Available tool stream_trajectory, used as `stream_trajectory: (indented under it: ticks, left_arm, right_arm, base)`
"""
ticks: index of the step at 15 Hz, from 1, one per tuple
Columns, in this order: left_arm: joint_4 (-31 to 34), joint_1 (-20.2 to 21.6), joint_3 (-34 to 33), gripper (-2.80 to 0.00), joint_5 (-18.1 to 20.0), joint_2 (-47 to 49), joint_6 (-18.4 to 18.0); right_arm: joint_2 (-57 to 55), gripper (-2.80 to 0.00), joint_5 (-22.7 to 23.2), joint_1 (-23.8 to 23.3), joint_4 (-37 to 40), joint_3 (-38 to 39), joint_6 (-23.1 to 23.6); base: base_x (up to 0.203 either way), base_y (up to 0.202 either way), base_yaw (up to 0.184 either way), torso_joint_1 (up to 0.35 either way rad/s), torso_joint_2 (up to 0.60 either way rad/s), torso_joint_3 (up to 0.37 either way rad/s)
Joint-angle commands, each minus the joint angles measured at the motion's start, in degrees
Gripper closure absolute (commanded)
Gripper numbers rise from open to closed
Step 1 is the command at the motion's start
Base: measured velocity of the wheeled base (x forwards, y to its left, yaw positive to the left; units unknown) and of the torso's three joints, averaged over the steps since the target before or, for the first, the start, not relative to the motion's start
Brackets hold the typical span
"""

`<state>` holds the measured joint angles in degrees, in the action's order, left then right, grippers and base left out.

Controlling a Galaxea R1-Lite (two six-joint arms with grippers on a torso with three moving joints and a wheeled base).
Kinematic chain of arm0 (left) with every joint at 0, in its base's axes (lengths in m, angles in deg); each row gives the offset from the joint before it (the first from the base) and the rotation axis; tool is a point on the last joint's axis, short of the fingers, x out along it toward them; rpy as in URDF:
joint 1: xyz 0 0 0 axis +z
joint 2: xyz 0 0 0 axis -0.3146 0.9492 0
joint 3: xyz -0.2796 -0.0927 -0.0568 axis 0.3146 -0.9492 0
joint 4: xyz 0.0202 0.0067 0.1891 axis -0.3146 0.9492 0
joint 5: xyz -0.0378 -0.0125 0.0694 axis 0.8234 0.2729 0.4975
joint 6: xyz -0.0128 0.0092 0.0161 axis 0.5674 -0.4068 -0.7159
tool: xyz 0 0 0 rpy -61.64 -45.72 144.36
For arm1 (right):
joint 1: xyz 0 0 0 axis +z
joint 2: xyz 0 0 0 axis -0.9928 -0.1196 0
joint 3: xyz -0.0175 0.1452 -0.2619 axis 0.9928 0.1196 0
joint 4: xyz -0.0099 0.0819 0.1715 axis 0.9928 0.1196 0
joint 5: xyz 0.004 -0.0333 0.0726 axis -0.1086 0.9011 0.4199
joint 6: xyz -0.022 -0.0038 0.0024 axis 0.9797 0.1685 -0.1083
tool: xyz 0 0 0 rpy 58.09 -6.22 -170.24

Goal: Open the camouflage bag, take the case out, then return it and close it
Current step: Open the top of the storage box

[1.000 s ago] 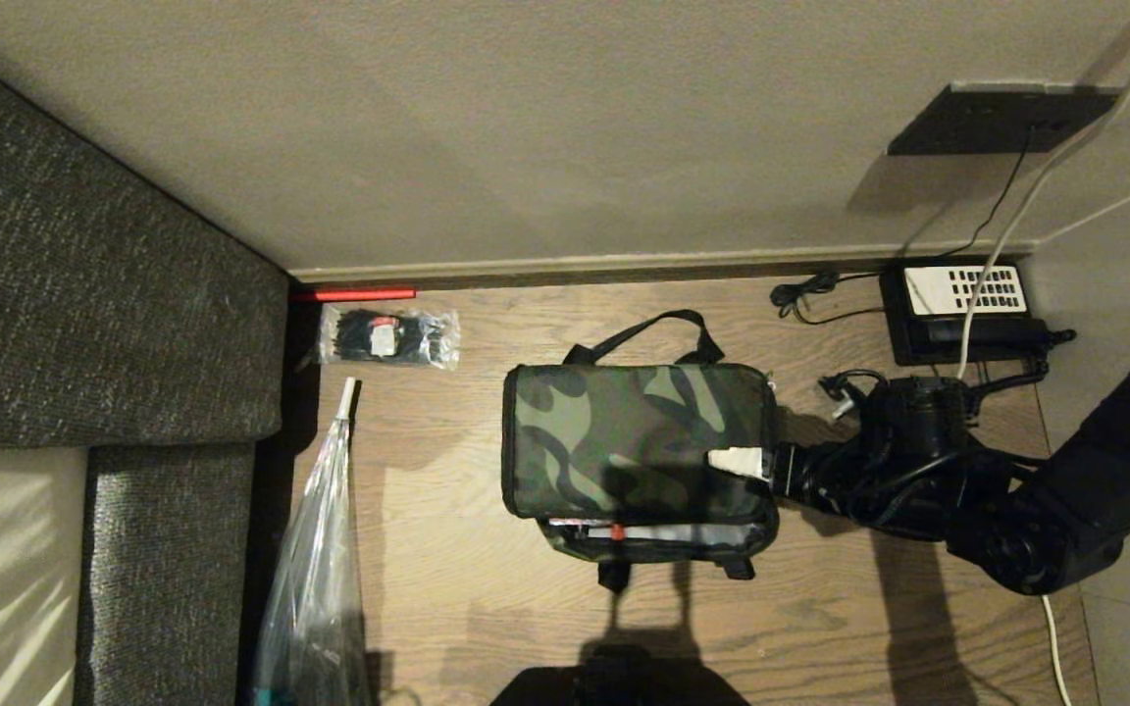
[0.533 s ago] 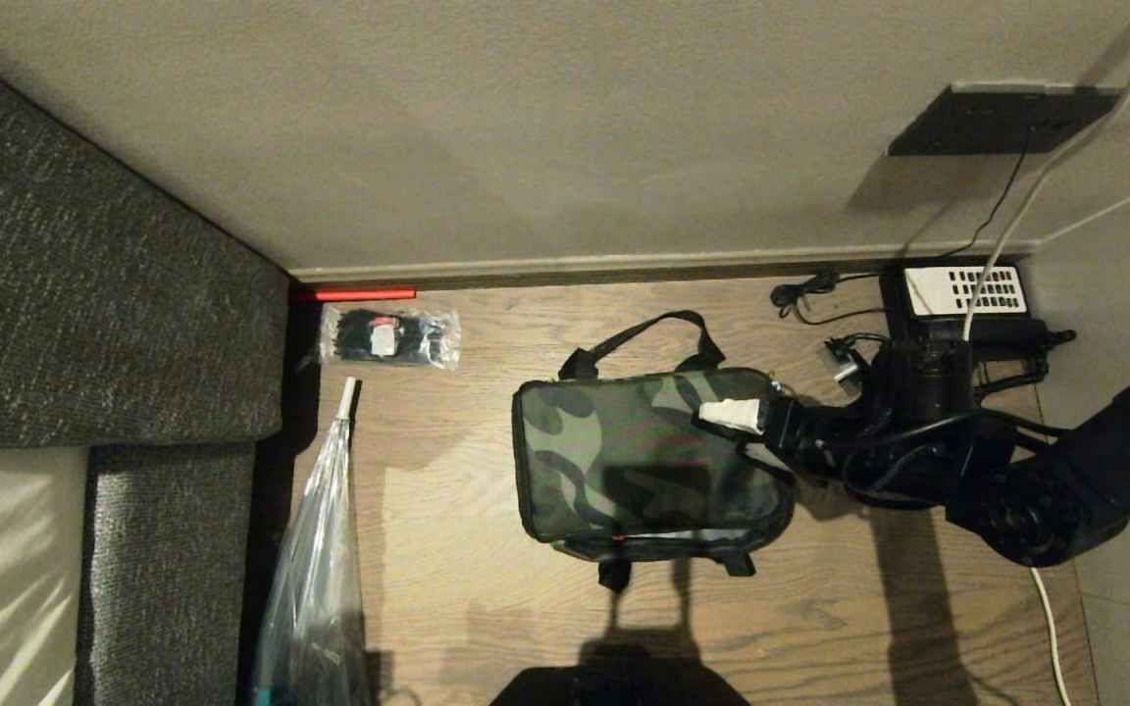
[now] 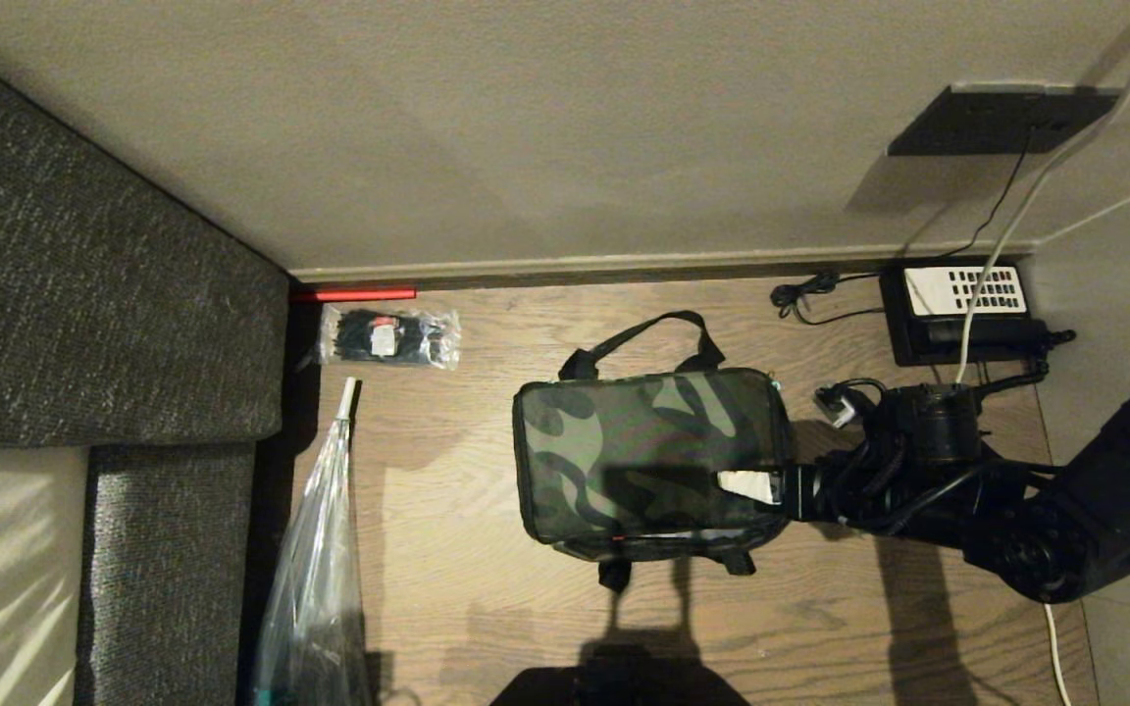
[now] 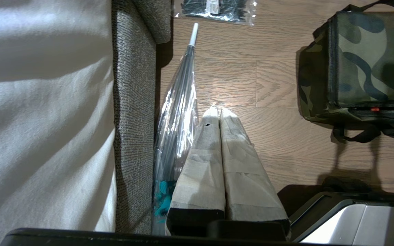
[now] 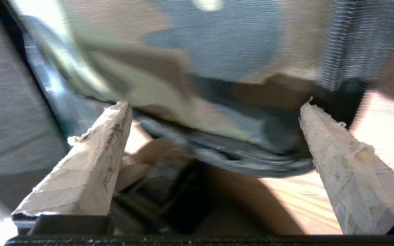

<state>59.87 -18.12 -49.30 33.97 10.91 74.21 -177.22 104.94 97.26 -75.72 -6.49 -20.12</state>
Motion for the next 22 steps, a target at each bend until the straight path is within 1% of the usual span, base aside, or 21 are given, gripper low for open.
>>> stream_trajectory:
  ticks: [1,4,7,9,12,13,15,18,20,21,22]
  left_arm:
    - [0.02,0.04,-0.18,0.0,-0.02,0.0,0.03]
    - [0.02,0.04,-0.18,0.0,-0.02,0.0,0.03]
    - [0.02,0.04,-0.18,0.0,-0.02,0.0,0.03]
    - [0.02,0.04,-0.18,0.0,-0.02,0.0,0.03]
    - [0.02,0.04,-0.18,0.0,-0.02,0.0,0.03]
    - [0.02,0.04,-0.18,0.0,-0.02,0.0,0.03]
    - [0.02,0.04,-0.18,0.0,-0.02,0.0,0.03]
    - [0.02,0.04,-0.18,0.0,-0.02,0.0,0.03]
    - [0.02,0.04,-0.18,0.0,-0.02,0.0,0.03]
    - [0.02,0.04,-0.18,0.0,-0.02,0.0,0.03]
    - [0.02,0.04,-0.18,0.0,-0.02,0.0,0.03]
  right_arm:
    - [-1.3,-2.8,-0.51,-0.85,-0.22,-0.05,1.86]
    - [-0.97,-2.8,-0.53,-1.82,0.22,0.2,4.25]
    - [-0.7,-2.8,-0.61,-2.47,0.37,0.5,5.46]
    - [-1.08,-2.8,-0.46,-2.8,0.86,2.17,7.86]
    - [-1.91,-2.8,-0.36,-2.71,1.39,1.45,7.38]
    - [-1.97,-2.8,-0.26,-2.66,1.51,0.91,6.2]
    - [-2.26,-2.8,-0.26,-1.95,1.16,0.07,2.18]
    - [-2.61,-2.8,-0.26,-0.6,0.93,-0.84,-1.23]
    - [-2.65,-2.8,-0.26,0.85,0.81,-2.49,-7.89]
    - [-2.7,-2.8,-0.29,1.34,0.75,-3.08,-9.72]
    - [-2.7,-2.8,-0.26,1.43,0.64,-3.24,-10.21]
  base:
    - [0.0,0.0,0.0,0.0,0.0,0.0]
    - [0.0,0.0,0.0,0.0,0.0,0.0]
    - [0.0,0.0,0.0,0.0,0.0,0.0]
    - [0.0,0.0,0.0,0.0,0.0,0.0]
    - [0.0,0.0,0.0,0.0,0.0,0.0]
    - [0.0,0.0,0.0,0.0,0.0,0.0]
    - [0.0,0.0,0.0,0.0,0.0,0.0]
    - [0.0,0.0,0.0,0.0,0.0,0.0]
    - [0.0,0.0,0.0,0.0,0.0,0.0]
    - [0.0,0.0,0.0,0.0,0.0,0.0]
    - [0.0,0.0,0.0,0.0,0.0,0.0]
